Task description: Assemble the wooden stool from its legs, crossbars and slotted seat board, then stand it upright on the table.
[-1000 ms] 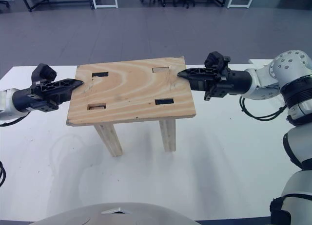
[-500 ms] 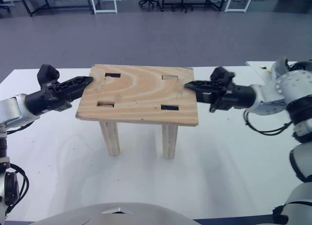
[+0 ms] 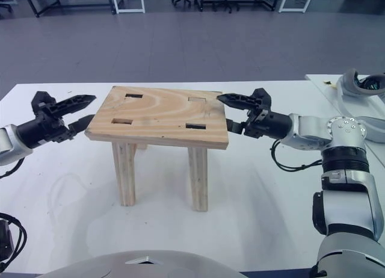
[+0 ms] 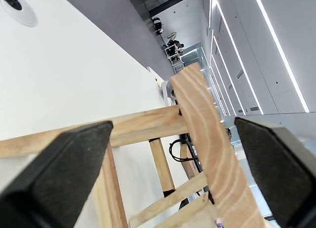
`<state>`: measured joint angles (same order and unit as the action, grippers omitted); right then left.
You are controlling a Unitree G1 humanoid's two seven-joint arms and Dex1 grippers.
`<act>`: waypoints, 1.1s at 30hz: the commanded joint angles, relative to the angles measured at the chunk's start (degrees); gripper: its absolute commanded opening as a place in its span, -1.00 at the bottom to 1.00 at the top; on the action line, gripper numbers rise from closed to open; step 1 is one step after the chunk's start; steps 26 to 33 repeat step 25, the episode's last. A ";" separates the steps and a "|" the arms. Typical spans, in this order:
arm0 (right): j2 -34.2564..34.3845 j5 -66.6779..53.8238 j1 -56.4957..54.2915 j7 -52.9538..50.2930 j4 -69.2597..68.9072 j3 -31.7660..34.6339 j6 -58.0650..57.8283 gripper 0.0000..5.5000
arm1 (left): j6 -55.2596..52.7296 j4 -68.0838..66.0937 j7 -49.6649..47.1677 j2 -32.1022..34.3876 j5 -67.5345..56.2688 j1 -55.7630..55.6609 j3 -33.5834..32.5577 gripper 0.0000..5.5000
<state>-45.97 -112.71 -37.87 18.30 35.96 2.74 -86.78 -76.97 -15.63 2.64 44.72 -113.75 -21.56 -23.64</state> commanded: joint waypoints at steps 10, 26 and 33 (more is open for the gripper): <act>9.08 60.29 13.56 -6.60 -29.05 0.11 62.00 0.96 | 50.43 20.12 3.58 1.73 70.50 17.99 7.29 0.95; 23.48 94.73 8.65 -8.30 1.66 0.56 102.59 0.96 | 68.04 10.49 3.18 -17.55 93.98 8.92 16.78 0.95; 23.48 94.73 8.65 -8.30 1.66 0.56 102.59 0.96 | 68.04 10.49 3.18 -17.55 93.98 8.92 16.78 0.95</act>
